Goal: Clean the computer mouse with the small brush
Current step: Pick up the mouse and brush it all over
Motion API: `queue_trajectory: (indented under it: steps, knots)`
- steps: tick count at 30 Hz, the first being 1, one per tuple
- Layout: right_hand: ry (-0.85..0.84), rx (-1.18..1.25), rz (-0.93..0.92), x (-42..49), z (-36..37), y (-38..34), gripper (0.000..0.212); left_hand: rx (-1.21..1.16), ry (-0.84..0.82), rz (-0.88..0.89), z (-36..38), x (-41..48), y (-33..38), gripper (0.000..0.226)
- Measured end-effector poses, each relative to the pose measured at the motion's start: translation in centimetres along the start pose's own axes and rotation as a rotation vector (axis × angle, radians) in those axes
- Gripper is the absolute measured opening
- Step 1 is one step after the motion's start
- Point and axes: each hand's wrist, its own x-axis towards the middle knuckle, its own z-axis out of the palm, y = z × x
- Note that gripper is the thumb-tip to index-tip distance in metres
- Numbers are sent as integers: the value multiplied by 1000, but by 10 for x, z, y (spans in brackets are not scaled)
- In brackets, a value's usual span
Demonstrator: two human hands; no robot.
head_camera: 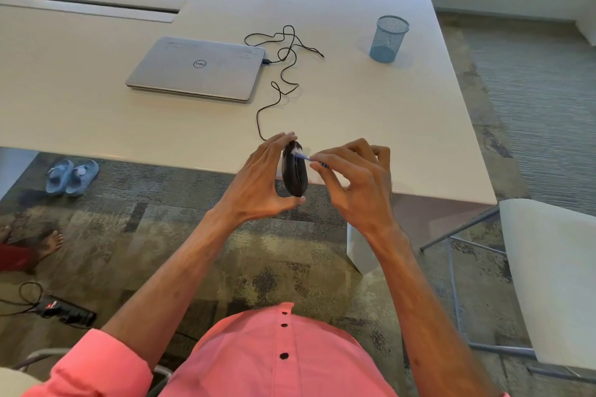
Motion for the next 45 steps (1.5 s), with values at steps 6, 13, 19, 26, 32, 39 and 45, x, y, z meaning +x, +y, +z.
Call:
queue_trajectory:
  steps: [6, 13, 19, 26, 32, 39, 45]
  knots:
    - [-286, -8, -42, -4, -18, 1, 29, -8, -4, -5, 2, -2, 2, 132]
    - [-25, 130, 160, 4, -22, -6, 15, -4, 17, 15, 1, 0, 5, 130]
    - [33, 6, 124, 3, -4, -12, 17, 17, 23, 16, 1, 2, 10, 128]
    - [-285, 19, -35, -2, -23, 3, 18, 14, 11, -4, 1, -3, 7, 130]
    - [-68, 99, 76, 12, -25, -2, 17, -21, 3, 2, 4, -1, 6, 130]
    - [-136, 13, 6, 2, -16, -3, 15, -41, 0, -18, 7, -2, 6, 129]
    - [-428, 46, -3, -9, -33, 8, 14, -63, 4, -34, 11, -4, 2, 134]
